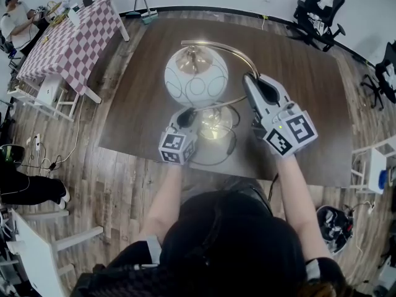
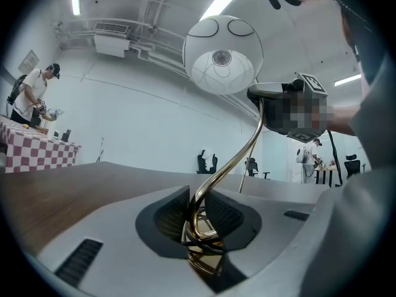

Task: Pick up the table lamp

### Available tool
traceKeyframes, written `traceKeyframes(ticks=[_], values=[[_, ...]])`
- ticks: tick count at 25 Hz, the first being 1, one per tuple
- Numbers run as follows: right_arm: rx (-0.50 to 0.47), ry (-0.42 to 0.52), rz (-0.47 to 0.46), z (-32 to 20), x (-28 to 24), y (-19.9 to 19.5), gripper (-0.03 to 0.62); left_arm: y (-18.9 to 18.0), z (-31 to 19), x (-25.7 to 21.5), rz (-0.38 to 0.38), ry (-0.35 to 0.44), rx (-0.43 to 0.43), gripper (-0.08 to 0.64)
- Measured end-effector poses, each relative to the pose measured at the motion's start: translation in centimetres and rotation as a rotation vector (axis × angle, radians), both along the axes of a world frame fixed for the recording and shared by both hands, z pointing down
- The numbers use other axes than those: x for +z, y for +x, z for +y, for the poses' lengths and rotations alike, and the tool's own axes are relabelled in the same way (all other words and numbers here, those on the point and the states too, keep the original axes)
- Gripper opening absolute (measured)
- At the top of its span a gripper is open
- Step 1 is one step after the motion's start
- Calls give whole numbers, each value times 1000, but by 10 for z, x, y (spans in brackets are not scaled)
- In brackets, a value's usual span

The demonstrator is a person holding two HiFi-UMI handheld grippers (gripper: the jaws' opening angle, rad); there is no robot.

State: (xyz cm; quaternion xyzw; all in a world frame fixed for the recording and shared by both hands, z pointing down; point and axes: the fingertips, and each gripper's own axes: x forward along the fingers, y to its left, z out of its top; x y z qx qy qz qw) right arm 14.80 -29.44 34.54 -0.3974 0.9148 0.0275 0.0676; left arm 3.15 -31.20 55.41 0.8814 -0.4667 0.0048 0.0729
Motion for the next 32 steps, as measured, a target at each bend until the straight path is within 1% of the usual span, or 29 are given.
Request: traceKeyframes(ticks=[4,10,14,22,27,32], values=[[-3,1,-8,0,-1,-1,20,-1,0,0,-16,13,5,87],[-1,14,-24,1,-2,0,18,-1,-1,-1,-28,12,-7,86],[1,20,-35,3,-1,0,18,-1,-1,-2,-26,6,-9,86],[4,19,-99,4,-13,10,17,3,-6,-17,-10,23,-8,87],[-8,32,-101,7,-22,6,17,6,-4,-21,-3,21,-2,87],[-12,36,-106,10,-36,5,17,6,-4,-34,4,15,-4,87]])
